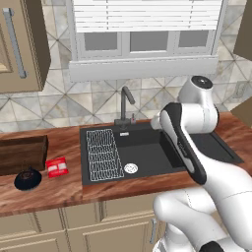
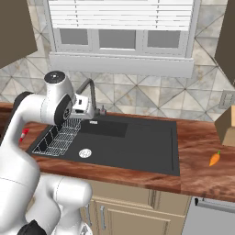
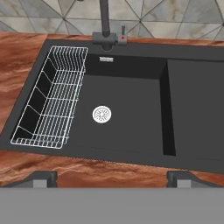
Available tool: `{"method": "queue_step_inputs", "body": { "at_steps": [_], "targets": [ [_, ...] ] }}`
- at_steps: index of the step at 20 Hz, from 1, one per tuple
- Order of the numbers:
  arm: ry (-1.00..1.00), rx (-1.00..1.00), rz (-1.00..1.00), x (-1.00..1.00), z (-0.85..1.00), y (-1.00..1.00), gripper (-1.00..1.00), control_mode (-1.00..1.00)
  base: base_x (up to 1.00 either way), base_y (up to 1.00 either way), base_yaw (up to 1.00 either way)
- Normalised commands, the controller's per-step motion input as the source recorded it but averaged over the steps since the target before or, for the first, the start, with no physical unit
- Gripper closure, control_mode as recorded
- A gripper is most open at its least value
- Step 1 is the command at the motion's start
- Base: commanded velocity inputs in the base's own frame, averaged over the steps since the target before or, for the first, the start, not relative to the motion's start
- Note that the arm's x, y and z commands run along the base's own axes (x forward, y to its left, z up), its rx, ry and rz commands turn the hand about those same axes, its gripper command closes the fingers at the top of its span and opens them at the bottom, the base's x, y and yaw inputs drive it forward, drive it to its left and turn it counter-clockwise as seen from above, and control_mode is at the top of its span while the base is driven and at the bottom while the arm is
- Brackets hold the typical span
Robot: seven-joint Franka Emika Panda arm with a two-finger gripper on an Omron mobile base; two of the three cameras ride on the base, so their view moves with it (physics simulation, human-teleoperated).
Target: Pick up all produce items and place them in the sink. Turn on the sink faucet to wash them. Then turn the sink off and put them in the tray.
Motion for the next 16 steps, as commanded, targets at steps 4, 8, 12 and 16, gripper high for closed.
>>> {"method": "queue_step_inputs", "body": {
  "at_steps": [4, 8, 12, 16],
  "targets": [
    [0.00, 0.00, 0.00, 0.06, 0.00, 0.00, -1.00, -1.00, 0.00, 0.00, 0.00],
    [0.00, 0.00, 0.00, 0.01, 0.00, -0.25, -1.00, -1.00, 0.00, 0.00, 0.00],
    [0.00, 0.00, -0.03, 0.00, 0.00, -0.54, -1.00, -1.00, 0.00, 0.00, 0.00],
    [0.02, 0.00, -0.05, 0.00, 0.00, -0.66, -1.00, -1.00, 0.00, 0.00, 0.00]
  ]
}}
